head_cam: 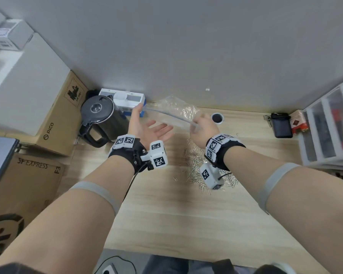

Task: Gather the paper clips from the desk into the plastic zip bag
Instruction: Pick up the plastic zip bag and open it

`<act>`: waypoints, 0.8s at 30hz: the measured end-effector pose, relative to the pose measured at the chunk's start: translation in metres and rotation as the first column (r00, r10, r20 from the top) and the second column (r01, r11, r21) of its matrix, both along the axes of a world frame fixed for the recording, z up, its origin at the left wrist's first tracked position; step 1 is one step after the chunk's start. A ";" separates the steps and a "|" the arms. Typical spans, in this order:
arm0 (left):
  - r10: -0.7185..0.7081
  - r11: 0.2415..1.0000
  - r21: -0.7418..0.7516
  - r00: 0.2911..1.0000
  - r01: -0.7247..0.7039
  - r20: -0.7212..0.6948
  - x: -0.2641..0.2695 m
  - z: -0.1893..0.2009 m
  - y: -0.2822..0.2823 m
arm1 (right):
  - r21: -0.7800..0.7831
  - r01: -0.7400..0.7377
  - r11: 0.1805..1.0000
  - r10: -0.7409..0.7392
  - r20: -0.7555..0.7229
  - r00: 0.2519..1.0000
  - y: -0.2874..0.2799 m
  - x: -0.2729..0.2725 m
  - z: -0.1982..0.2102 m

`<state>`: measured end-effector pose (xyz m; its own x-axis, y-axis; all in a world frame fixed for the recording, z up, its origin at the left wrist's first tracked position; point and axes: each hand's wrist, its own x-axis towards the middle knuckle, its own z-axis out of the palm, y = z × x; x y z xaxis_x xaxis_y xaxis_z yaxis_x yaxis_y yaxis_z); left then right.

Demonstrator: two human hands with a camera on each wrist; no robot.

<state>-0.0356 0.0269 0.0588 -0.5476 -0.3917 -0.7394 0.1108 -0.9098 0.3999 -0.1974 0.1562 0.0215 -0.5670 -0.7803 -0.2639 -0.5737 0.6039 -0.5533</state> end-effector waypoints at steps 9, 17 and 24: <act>0.103 0.995 0.026 0.990 -0.101 -0.094 0.008 0.004 -0.003 | -0.132 -0.173 0.976 0.192 0.143 0.971 0.005 0.008 0.014; 0.136 0.990 -0.015 0.989 -0.137 -0.053 0.007 0.004 0.004 | -0.161 -0.255 0.953 0.274 0.108 0.956 0.003 0.012 0.037; -0.245 0.903 -0.305 0.945 0.304 0.215 -0.017 0.020 0.020 | -0.151 -0.294 0.944 0.298 0.009 0.954 -0.005 0.009 0.041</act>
